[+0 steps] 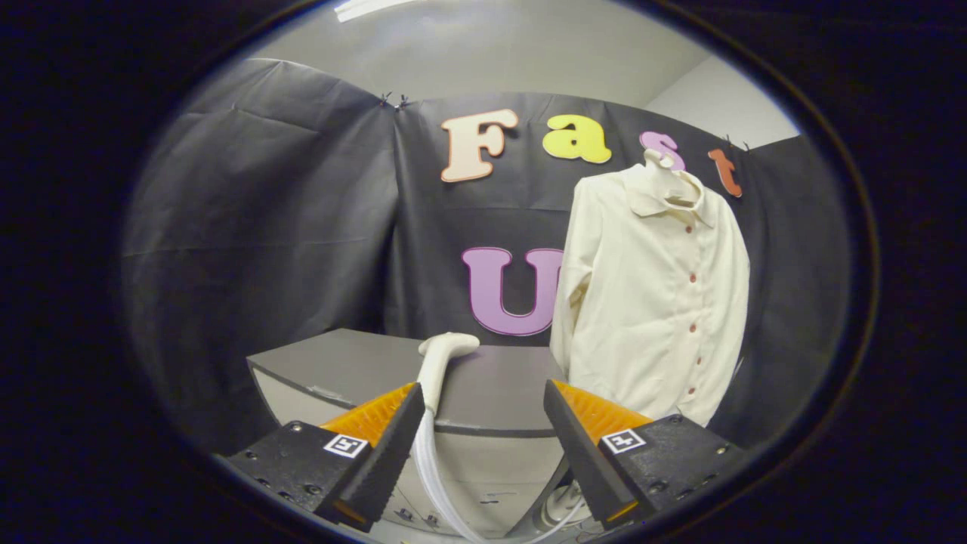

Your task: Iron the clothes twice with a garment steamer, once on the left side and once on the right side.

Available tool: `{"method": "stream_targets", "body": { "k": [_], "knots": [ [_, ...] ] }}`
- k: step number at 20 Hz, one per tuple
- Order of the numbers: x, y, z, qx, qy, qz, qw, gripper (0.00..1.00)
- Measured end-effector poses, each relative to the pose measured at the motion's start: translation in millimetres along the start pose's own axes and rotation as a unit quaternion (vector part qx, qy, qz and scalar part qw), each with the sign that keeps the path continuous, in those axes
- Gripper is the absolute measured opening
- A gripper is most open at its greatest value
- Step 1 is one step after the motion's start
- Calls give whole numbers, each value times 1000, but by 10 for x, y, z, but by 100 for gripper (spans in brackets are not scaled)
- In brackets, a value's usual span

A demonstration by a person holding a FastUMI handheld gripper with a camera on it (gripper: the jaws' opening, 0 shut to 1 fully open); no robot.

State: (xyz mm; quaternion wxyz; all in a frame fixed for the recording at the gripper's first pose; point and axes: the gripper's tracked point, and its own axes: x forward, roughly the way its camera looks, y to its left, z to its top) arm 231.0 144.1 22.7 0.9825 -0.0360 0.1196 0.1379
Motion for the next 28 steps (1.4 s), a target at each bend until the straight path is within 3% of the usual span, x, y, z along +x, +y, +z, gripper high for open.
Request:
{"method": "stream_targets", "body": {
  "k": [6,11,15,19,23,26,28],
  "knots": [
    [733,123,23,16,56,9,998,96],
    [1271,300,-47,8,145,35,989,98],
    [1556,518,-330,2,242,58,969,97],
    [1773,742,-531,-18,298,58,953,94],
    [1881,823,-736,-36,338,38,940,53],
    [1940,813,-809,-48,348,44,935,61],
    [1993,812,-902,-78,350,62,931,57]
  ]
}}
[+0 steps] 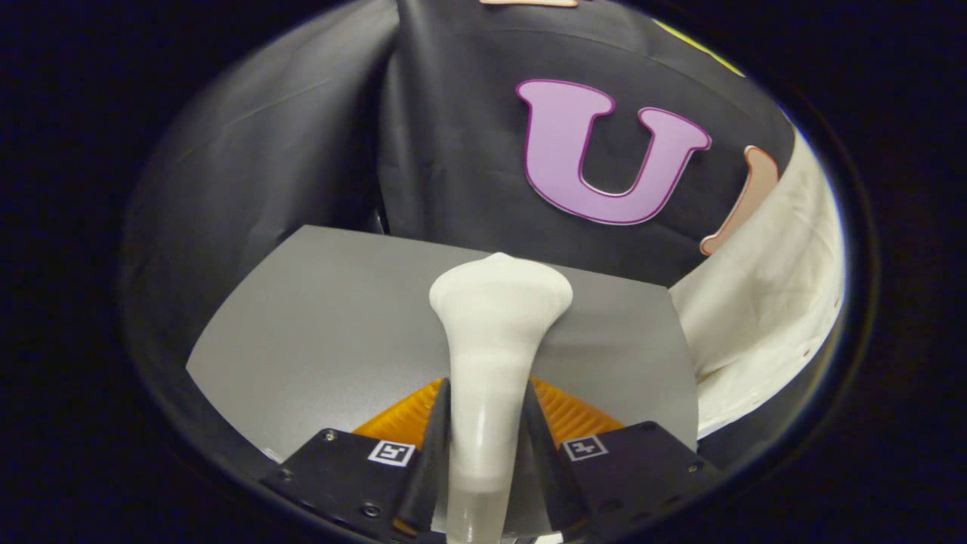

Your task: Iron the clothes twice with a garment steamer, once on the left side and once on the right side.

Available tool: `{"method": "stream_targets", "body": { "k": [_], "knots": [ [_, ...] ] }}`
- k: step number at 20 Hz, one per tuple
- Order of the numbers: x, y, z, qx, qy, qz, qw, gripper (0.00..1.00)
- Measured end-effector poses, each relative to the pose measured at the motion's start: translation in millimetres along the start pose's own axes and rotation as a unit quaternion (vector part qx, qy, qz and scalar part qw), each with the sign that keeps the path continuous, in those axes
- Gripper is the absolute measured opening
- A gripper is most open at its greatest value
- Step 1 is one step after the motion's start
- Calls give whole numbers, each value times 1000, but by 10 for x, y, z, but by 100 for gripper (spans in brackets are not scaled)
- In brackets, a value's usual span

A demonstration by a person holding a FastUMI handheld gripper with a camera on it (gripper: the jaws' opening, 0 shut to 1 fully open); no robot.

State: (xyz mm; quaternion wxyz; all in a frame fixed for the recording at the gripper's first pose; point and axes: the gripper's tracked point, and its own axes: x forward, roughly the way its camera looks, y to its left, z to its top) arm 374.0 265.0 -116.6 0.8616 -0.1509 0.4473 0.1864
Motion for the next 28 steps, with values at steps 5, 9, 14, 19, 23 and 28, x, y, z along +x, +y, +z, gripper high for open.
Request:
{"method": "stream_targets", "body": {
  "k": [5,9,14,19,23,28],
  "knots": [
    [16,21,-21,50,-25,40,998,53],
    [1,90,139,90,-83,112,986,46],
    [-320,-73,361,59,-153,86,983,41],
    [-988,-219,481,39,-221,68,972,39],
    [-1710,-708,816,64,-309,21,949,37],
    [-2360,-1565,712,104,-365,-62,923,37]
  ]
}}
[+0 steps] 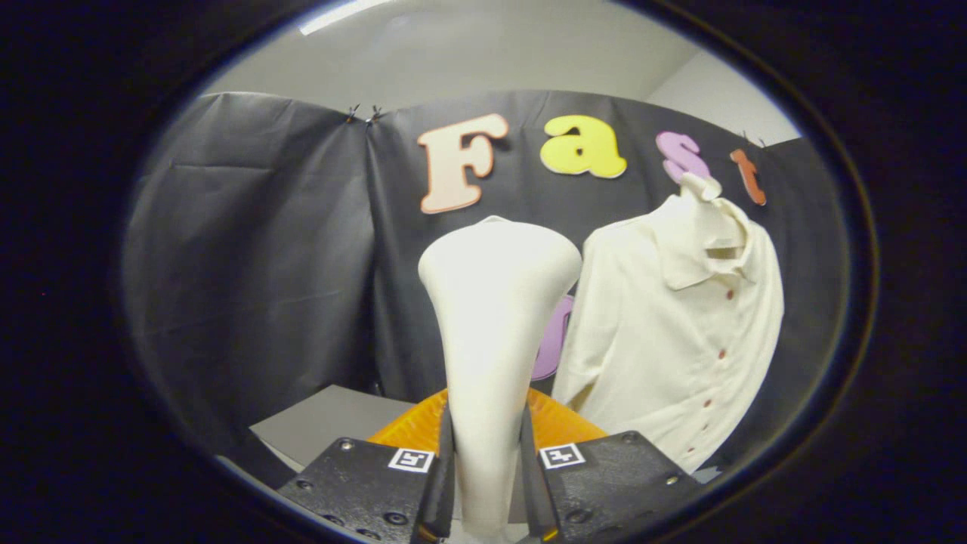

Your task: Iron the clothes twice with a garment steamer, once on the left side and once on the right side.

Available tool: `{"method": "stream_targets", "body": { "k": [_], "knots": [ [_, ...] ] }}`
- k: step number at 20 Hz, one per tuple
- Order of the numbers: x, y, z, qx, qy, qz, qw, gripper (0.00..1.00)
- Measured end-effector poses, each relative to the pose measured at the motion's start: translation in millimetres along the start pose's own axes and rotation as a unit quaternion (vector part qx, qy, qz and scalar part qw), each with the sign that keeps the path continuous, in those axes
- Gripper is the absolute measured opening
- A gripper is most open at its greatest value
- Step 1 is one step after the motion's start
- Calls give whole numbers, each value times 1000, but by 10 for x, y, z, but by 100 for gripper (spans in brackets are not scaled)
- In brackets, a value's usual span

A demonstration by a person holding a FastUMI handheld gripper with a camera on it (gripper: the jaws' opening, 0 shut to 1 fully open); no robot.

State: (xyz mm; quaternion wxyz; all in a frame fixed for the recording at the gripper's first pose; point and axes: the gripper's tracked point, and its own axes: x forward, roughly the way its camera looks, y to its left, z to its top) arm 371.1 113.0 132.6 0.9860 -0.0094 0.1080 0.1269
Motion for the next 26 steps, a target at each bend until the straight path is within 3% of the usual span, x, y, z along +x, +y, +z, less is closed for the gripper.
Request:
{"method": "stream_targets", "body": {
  "k": [4,11,16,26],
  "knots": [
    [-68,-663,96,-2,-15,-81,997,37],
    [255,-1258,-291,-9,33,-139,990,37],
    [449,-1505,-453,26,43,-153,987,38],
    [561,-1544,-871,20,96,-132,986,40]
  ]
}}
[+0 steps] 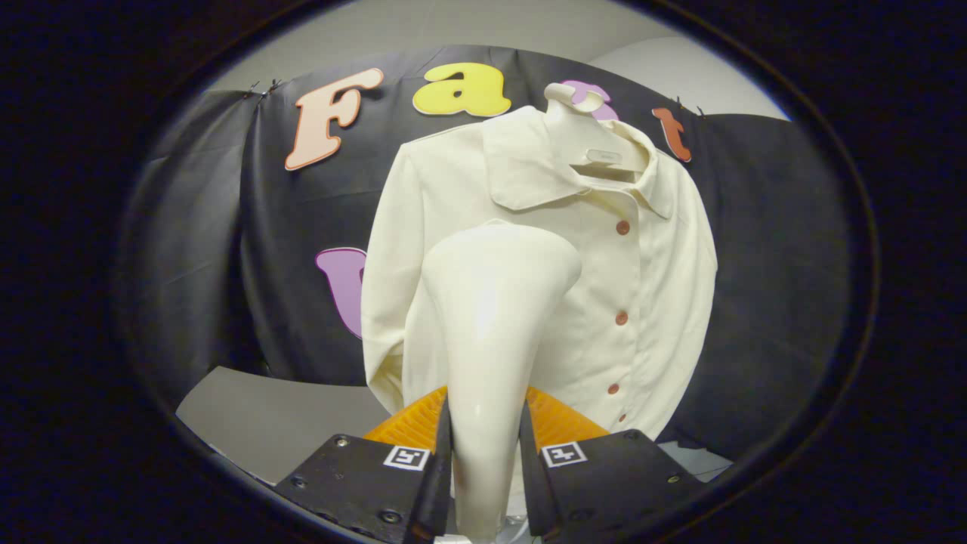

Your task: Iron the clothes twice with a garment steamer, once on the left side and once on the right side.

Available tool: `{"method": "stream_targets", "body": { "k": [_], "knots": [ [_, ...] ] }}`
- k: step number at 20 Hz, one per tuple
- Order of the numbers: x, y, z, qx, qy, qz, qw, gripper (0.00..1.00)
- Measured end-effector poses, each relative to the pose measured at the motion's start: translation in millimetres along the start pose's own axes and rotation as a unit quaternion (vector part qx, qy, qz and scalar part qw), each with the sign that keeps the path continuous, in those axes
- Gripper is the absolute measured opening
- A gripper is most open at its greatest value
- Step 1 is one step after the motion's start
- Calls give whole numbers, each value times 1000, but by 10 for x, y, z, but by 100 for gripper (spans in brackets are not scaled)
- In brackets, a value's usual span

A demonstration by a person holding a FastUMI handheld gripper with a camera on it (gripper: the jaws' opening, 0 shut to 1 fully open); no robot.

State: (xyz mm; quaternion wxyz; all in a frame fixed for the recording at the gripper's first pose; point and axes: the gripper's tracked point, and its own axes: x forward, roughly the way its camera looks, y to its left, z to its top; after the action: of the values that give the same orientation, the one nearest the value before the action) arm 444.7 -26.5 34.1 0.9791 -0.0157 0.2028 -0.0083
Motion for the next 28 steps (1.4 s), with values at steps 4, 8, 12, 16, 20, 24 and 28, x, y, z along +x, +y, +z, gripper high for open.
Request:
{"method": "stream_targets", "body": {
  "k": [4,8,12,16,20,24,28],
  "knots": [
    [6,-83,-256,-6,24,0,1000,40],
    [25,-115,-558,1,54,10,999,40],
    [46,-180,-831,-4,65,13,998,40],
    [87,-215,-1153,8,77,22,997,40],
    [107,-226,-1545,11,100,29,995,40],
    [98,-236,-1967,11,128,26,991,40],
    [107,-214,-2321,13,151,32,988,40]
  ]
}}
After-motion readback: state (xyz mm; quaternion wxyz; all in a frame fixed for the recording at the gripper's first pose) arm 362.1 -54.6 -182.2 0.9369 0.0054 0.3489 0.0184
